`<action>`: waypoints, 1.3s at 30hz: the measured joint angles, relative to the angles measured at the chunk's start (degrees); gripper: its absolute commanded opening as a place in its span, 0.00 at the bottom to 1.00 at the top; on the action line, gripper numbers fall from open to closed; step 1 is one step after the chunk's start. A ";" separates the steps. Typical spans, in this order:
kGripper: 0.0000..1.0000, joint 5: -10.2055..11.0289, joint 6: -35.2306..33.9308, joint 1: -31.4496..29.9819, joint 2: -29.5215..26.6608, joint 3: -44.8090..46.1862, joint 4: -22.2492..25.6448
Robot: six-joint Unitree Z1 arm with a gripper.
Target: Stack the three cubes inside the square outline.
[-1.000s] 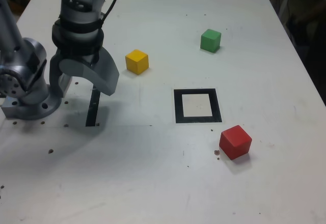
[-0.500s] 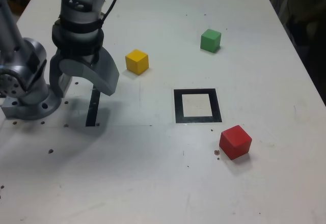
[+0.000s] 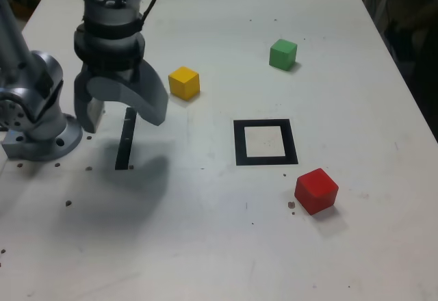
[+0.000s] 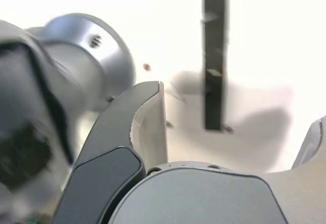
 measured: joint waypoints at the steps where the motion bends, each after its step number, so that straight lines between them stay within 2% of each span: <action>1: 0.99 -0.33 -0.26 -0.88 0.72 -1.51 -0.09; 5: 0.99 -0.26 -1.71 -5.37 6.64 -8.83 -1.30; 9: 0.99 0.64 -3.02 -8.76 11.36 -15.68 0.28; 16: 0.99 4.69 -5.83 -14.12 17.91 -28.64 11.04; 20: 0.99 5.21 -6.21 -14.88 22.06 -36.11 15.32; 26: 0.99 5.63 -6.05 -16.31 28.24 -47.11 16.68; 35: 0.99 6.37 1.47 -17.01 34.96 -61.97 18.95; 39: 0.96 6.38 -3.48 -17.01 35.66 -61.09 19.00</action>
